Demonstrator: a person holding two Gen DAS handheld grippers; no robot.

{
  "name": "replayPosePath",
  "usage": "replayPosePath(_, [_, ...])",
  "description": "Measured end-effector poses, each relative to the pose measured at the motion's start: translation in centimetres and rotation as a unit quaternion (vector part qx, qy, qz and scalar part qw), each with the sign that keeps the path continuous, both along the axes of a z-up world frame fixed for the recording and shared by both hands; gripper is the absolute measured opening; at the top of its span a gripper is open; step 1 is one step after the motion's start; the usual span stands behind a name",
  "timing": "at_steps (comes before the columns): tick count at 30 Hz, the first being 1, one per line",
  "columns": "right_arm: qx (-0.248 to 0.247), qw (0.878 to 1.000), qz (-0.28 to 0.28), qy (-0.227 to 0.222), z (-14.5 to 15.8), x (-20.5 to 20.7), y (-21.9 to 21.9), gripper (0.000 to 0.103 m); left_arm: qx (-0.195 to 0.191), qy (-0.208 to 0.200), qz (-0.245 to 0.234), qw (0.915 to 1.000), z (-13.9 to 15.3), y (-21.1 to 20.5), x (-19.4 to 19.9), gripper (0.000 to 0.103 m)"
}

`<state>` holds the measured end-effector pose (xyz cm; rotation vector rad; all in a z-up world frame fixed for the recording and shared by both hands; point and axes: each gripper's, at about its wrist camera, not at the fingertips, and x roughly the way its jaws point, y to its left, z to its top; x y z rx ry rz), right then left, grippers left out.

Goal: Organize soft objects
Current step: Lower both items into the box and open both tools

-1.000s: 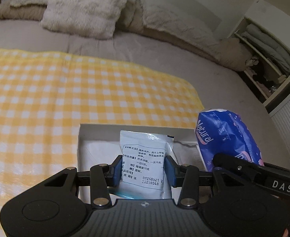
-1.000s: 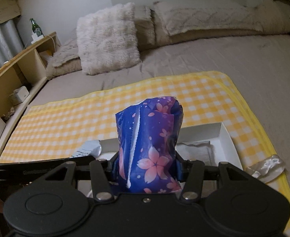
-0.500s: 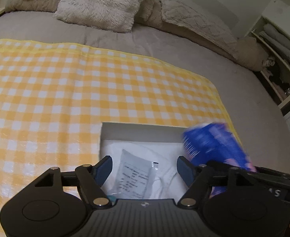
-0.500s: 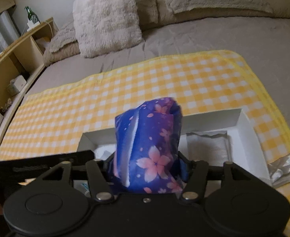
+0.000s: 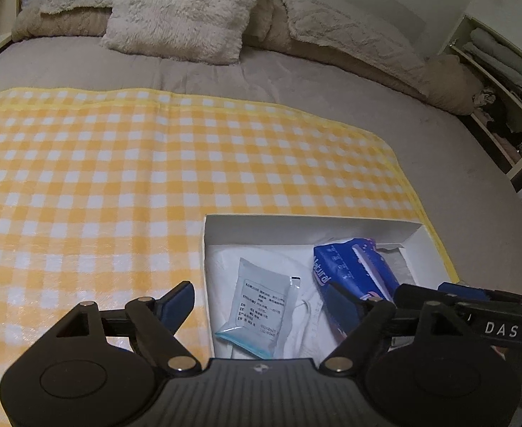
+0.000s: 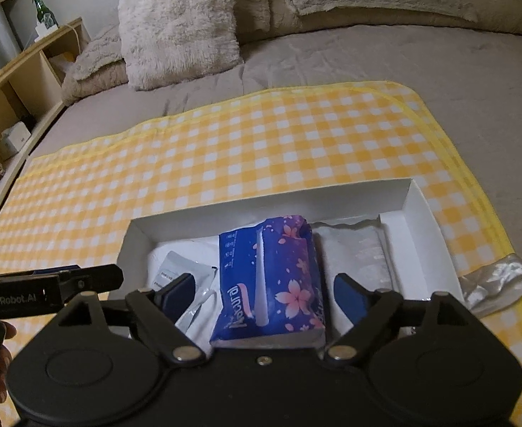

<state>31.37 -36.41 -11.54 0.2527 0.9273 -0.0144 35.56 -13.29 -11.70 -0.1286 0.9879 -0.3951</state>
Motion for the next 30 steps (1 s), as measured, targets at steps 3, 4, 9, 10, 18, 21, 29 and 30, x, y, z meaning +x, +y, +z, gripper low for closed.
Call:
replayPosePath(3, [0.002, 1.0, -0.004, -0.012, 0.8, -0.8, -0.3, 0.087, 0.001, -0.008, -0.001, 1.0, 0.8, 0.0, -0.9, 0.085])
replayPosePath(4, [0.001, 1.0, -0.005, -0.016, 1.1, -1.2, -0.4, 0.088, 0.001, -0.012, -0.001, 0.9999, 1.1, -0.1, -1.2, 0.086])
replayPosePath(9, [0.007, 0.999, -0.018, -0.042, 2.8, -2.7, -0.9, 0.091, 0.009, -0.032, 0.002, 0.9995, 2.5, 0.1, -2.5, 0.09])
replayPosePath(10, [0.007, 0.999, -0.02, -0.047, 3.2, -3.0, -0.9, 0.091, 0.011, -0.037, 0.006, 0.9992, 2.8, 0.2, -2.6, 0.091])
replayPosePath(18, [-0.016, 0.995, -0.023, -0.097, 6.5, -5.9, -1.1, 0.097, 0.035, -0.106, 0.002, 0.9937, 6.1, 0.6, -5.6, 0.103])
replayPosePath(21, [-0.017, 0.993, -0.023, -0.113, 7.4, -7.1, -1.1, 0.099, 0.035, -0.123, -0.006, 0.9918, 7.2, 0.9, -7.0, 0.103])
replayPosePath(29, [-0.043, 0.988, -0.029, -0.145, 9.7, -10.4, -0.5, 0.103, 0.043, -0.179, -0.01, 0.9829, 10.2, 1.7, -10.6, 0.103])
replayPosePath(30, [-0.05, 0.987, -0.027, -0.152, 10.0, -11.0, -0.3, 0.103, 0.04, -0.183, -0.009, 0.9822, 10.5, 1.9, -11.0, 0.103])
